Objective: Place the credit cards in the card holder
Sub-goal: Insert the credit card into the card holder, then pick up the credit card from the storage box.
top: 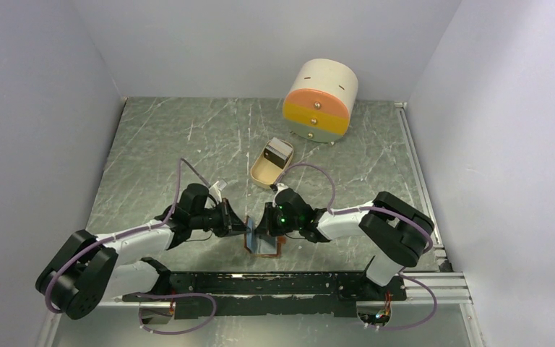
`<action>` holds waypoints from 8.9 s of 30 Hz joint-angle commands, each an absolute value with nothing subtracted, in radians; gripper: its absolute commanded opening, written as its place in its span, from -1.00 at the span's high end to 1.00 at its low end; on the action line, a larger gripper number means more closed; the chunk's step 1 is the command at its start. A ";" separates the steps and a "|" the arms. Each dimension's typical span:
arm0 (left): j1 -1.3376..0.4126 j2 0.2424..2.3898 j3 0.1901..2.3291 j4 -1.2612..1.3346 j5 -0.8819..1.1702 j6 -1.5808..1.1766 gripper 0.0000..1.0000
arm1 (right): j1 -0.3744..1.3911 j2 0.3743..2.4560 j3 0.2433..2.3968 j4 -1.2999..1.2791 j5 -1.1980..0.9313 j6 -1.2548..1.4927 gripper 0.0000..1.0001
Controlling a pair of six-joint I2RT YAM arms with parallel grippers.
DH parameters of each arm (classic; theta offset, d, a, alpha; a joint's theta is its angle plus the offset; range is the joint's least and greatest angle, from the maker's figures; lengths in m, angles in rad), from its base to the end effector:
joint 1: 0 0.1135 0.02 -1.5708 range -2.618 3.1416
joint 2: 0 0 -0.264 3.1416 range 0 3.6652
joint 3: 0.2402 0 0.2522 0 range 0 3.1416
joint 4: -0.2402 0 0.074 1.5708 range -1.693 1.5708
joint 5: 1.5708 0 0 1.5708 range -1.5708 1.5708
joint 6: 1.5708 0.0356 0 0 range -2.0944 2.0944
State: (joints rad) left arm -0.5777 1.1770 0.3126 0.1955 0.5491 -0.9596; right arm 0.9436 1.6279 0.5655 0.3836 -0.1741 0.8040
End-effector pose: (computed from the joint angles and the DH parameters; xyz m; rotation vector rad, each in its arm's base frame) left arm 0.1618 -0.1276 0.1452 -0.1405 2.5338 -1.3555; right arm 0.1661 0.2397 0.1238 -0.2774 2.4781 1.0530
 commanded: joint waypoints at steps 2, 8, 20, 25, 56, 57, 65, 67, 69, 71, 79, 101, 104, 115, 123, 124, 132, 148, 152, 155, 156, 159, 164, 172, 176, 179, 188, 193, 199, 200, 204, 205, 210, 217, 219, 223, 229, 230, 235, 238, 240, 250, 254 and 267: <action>-0.583 1.193 0.254 0.357 0.618 -0.997 0.82 | 0.950 1.640 0.549 0.393 -0.168 0.803 0.71; -0.583 1.206 0.263 0.283 0.578 -0.967 0.81 | 0.950 1.639 0.548 0.391 -0.166 0.802 0.70; -0.583 1.231 0.244 0.359 0.612 -0.991 0.75 | 0.950 1.623 0.538 0.390 -0.161 0.802 0.69; -0.582 1.245 0.244 0.358 0.607 -0.995 0.73 | 0.949 1.620 0.534 0.396 -0.167 0.811 0.68; -0.587 1.296 0.311 0.176 0.511 -0.946 0.64 | 0.950 1.605 0.525 0.405 -0.168 0.808 0.66; -0.587 1.294 0.318 0.159 0.503 -0.942 0.64 | 0.950 1.604 0.527 0.402 -0.167 0.807 0.66; -0.596 1.273 0.389 -0.005 0.437 -0.903 0.57 | 0.951 1.577 0.533 0.369 -0.145 0.794 0.65; -0.597 1.277 0.414 -0.036 0.430 -0.890 0.54 | 0.950 1.569 0.535 0.363 -0.140 0.792 0.64; -0.600 1.282 0.430 -0.051 0.430 -0.884 0.52 | 0.951 1.564 0.538 0.356 -0.135 0.789 0.63; -0.601 1.285 0.443 -0.052 0.436 -0.884 0.51 | 0.952 1.560 0.544 0.347 -0.130 0.786 0.62; -0.605 1.269 0.448 -0.013 0.482 -0.892 0.51 | 0.954 1.558 0.543 0.353 -0.133 0.787 0.60; -0.605 1.213 0.460 -0.103 0.394 -0.961 0.82 | 0.969 1.399 0.582 0.223 -0.131 0.897 -0.30; -0.605 1.208 0.454 -0.094 0.394 -0.973 0.82 | 0.980 1.426 0.618 0.197 -0.123 0.904 -0.30; -0.608 1.190 0.453 -0.109 0.387 -0.979 0.82 | 1.009 1.492 0.641 0.216 -0.135 0.913 -0.28; -0.611 1.186 0.450 -0.101 0.391 -0.984 0.82 | 1.015 1.523 0.654 0.213 -0.141 0.897 -0.23; -0.611 1.186 0.450 -0.103 0.391 -0.985 0.82 | 1.016 1.525 0.656 0.207 -0.137 0.895 -0.22; -0.613 1.184 0.452 -0.109 0.395 -0.983 0.82 | 1.016 1.538 0.672 0.152 -0.099 0.873 -0.10; -0.613 1.176 0.466 -0.149 0.385 -0.974 0.82 | 1.017 1.487 0.703 0.095 -0.088 0.870 -0.07; -0.614 1.180 0.456 -0.131 0.387 -0.984 0.82 | 1.025 1.498 0.698 0.140 -0.122 0.890 -0.10; -0.613 1.183 0.448 -0.120 0.394 -0.988 0.81 | 1.034 1.509 0.706 0.126 -0.117 0.883 -0.15; -0.613 1.183 0.448 -0.121 0.394 -0.987 0.82 | 1.034 1.511 0.705 0.127 -0.115 0.882 -0.17; -0.613 1.187 0.453 -0.126 0.392 -0.983 0.82 | 1.034 1.520 0.709 0.135 -0.122 0.878 -0.20; -0.613 1.186 0.442 -0.105 0.398 -0.994 0.81 | 1.042 1.540 0.706 0.146 -0.117 0.886 -0.20; -0.613 1.175 0.438 -0.107 0.395 -0.998 0.82 | 1.041 1.557 0.718 0.092 -0.074 0.865 -0.09; -0.614 1.175 0.441 -0.122 0.390 -0.993 0.82 | 1.042 1.532 0.722 0.023 -0.009 0.843 -0.07; -0.615 1.176 0.442 -0.121 0.390 -0.993 0.81 | 1.042 1.521 0.728 -0.017 0.020 0.828 -0.07; -0.614 1.181 0.439 -0.119 0.392 -0.994 0.82 | 1.046 1.508 0.755 -0.100 0.076 0.788 -0.11; -0.614 1.185 0.442 -0.117 0.394 -0.992 0.78 | 1.049 1.508 0.765 -0.123 0.091 0.781 -0.11; -0.615 1.184 0.444 -0.126 0.389 -0.984 0.77 | 1.049 1.495 0.763 -0.143 0.111 0.778 -0.11; -0.614 1.185 0.445 -0.122 0.390 -0.983 0.77 | 1.049 1.492 0.764 -0.148 0.113 0.777 -0.11; -0.614 1.194 0.445 -0.114 0.399 -0.978 0.77 | 1.049 1.465 0.763 -0.196 0.139 0.772 -0.11; -0.614 1.197 0.446 -0.111 0.399 -0.975 0.76 | 1.049 1.452 0.757 -0.203 0.143 0.773 -0.11; -0.614 1.207 0.456 -0.113 0.399 -0.969 0.72 | 1.050 1.386 0.710 -0.241 0.163 0.778 -0.11; -0.615 1.202 0.459 -0.104 0.410 -0.971 0.60 | 1.045 1.280 0.669 -0.325 0.240 0.784 -0.12; -0.614 1.197 0.452 -0.089 0.424 -0.980 0.50 | 1.042 1.267 0.689 -0.345 0.249 0.777 -0.12; -0.613 1.192 0.439 -0.054 0.442 -0.992 0.42 | 1.042 1.256 0.695 -0.255 0.187 0.759 -0.11; -0.613 1.115 0.422 -0.061 0.433 -1.009 0.34 | 1.042 1.313 0.634 0.016 0.042 0.787 0.19; -0.613 1.098 0.419 -0.060 0.426 -1.011 0.34 | 1.042 1.337 0.631 0.056 0.016 0.792 0.23; -0.612 1.047 0.385 -0.007 0.434 -1.022 0.29 | 1.042 1.463 0.631 0.201 -0.109 0.836 0.38; -0.611 1.057 0.374 0.019 0.443 -1.021 0.28 | 1.042 1.519 0.638 0.275 -0.162 0.846 0.43; -0.611 1.079 0.377 0.014 0.447 -1.010 0.28 | 1.042 1.538 0.640 0.281 -0.168 0.850 0.45; -0.612 1.122 0.414 -0.048 0.402 -0.950 0.37 | 0.949 1.420 0.616 0.098 -0.033 0.747 0.31; -0.612 1.125 0.422 -0.047 0.412 -0.923 0.35 | 0.878 1.324 0.631 0.030 -0.006 0.665 0.18; -0.612 1.179 0.422 -0.014 0.440 -0.896 0.82 | 0.710 1.477 0.969 -0.143 0.117 0.205 -0.10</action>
State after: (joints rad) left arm -0.6071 1.1839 0.3859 -0.0189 0.4358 -0.9127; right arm 0.7246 1.3827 0.8497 -0.0952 0.0414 0.4313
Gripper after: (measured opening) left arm 0.111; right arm 0.533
